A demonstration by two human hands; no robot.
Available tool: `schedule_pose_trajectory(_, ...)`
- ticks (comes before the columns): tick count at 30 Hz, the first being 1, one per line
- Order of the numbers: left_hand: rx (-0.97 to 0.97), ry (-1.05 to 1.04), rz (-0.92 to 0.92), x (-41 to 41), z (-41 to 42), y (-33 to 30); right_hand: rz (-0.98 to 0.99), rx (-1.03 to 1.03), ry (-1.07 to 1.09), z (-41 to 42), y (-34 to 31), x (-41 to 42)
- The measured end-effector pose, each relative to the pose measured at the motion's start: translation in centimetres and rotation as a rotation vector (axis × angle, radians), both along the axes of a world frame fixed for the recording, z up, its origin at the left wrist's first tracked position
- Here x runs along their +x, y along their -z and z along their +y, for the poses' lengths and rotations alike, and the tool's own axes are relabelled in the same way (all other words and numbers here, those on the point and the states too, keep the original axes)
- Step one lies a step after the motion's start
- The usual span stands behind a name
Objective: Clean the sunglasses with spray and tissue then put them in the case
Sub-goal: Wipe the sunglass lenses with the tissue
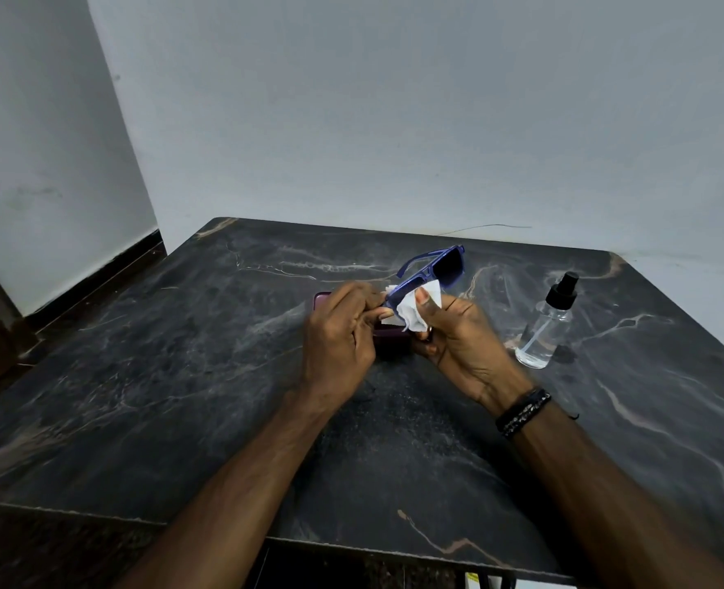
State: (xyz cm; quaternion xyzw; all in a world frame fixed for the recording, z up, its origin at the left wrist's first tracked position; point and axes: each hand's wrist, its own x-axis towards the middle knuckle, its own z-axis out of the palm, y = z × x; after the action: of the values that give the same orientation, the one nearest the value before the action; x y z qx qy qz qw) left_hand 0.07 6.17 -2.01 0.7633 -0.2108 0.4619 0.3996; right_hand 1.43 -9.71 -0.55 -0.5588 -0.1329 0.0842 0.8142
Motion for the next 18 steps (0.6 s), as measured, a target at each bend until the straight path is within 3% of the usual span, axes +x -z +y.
schedule_pose_trajectory(18, -0.014, 0.042, 0.006, 0.38, 0.44, 0.15, 0.001, -0.058, 0.021, -0.25, 0.87, 0.55)
